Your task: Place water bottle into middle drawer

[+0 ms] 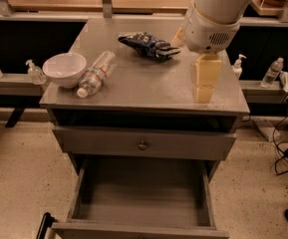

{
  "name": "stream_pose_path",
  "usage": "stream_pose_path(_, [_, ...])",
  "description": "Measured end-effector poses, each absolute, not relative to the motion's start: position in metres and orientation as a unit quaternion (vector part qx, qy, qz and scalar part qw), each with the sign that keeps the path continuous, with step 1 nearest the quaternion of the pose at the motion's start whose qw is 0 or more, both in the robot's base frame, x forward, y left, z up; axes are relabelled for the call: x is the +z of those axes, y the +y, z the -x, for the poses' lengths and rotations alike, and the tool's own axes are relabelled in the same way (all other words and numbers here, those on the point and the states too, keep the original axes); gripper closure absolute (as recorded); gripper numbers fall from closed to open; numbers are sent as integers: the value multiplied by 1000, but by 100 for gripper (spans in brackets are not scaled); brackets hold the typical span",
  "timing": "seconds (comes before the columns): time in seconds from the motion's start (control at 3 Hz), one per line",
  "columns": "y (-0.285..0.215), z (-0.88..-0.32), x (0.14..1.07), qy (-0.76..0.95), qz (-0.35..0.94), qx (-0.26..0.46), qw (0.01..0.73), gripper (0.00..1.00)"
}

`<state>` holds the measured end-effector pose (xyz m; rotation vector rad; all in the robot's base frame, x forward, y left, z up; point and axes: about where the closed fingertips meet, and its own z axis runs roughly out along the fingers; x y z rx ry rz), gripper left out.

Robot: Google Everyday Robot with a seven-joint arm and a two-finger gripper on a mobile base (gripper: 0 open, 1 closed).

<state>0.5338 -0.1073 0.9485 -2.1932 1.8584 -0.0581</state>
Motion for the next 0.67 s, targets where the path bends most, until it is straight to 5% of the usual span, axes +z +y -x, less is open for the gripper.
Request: stream_pose_path(0.67, [-42, -603, 911, 529, 837, -23, 137, 0])
